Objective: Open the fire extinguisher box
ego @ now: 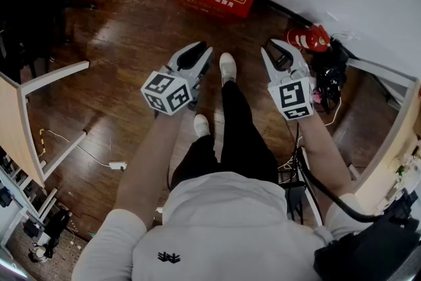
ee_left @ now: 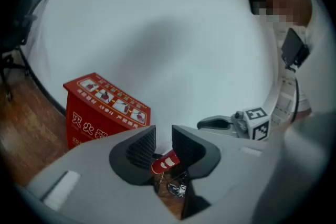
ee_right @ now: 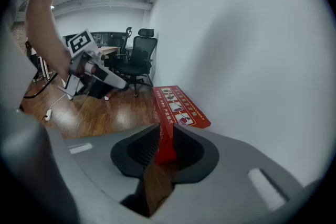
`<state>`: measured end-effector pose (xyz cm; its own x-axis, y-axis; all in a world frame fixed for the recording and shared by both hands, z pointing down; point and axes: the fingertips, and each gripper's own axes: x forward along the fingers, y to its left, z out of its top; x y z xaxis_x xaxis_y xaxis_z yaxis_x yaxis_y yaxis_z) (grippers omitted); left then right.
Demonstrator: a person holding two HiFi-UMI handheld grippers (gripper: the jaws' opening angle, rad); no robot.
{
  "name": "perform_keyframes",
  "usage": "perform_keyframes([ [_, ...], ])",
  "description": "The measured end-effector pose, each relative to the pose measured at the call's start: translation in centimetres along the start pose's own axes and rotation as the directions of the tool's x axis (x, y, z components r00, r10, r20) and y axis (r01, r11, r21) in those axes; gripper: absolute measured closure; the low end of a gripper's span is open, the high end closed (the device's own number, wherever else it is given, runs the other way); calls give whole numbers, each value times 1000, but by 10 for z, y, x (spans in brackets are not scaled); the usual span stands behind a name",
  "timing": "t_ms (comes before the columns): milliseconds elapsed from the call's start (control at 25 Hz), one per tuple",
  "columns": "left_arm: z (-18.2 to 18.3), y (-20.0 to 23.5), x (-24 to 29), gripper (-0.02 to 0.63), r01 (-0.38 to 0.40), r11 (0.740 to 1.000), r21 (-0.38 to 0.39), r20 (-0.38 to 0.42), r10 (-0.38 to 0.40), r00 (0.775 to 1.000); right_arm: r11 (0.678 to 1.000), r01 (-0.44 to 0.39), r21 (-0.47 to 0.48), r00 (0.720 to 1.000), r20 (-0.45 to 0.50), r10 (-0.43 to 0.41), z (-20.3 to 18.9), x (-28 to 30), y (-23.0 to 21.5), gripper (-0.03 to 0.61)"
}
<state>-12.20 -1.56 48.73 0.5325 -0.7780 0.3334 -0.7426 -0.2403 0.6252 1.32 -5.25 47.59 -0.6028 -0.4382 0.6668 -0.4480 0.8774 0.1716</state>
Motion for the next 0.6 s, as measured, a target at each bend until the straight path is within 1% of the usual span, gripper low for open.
perform_keyframes([
  [120, -4, 48, 48, 528, -45, 991, -125, 28, 49, 998, 1000, -25, -2, 1000, 12, 25, 2, 37, -19, 494],
  [240, -2, 82, 86, 528, -49, 965, -259, 80, 72, 994, 999, -43, -13, 999, 28, 43, 8, 66, -36, 492],
  [400, -9, 111, 114, 517, -28, 905, -424, 151, 101, 983, 997, -71, -19, 997, 31, 71, 5, 88, -46, 492],
  [520, -9, 122, 125, 500, 12, 853, -523, 198, 107, 974, 997, -81, -12, 996, 33, 82, 1, 95, -48, 492],
  [600, -5, 127, 131, 495, 28, 822, -569, 223, 121, 967, 996, -89, -11, 995, 33, 89, -3, 98, -48, 494],
])
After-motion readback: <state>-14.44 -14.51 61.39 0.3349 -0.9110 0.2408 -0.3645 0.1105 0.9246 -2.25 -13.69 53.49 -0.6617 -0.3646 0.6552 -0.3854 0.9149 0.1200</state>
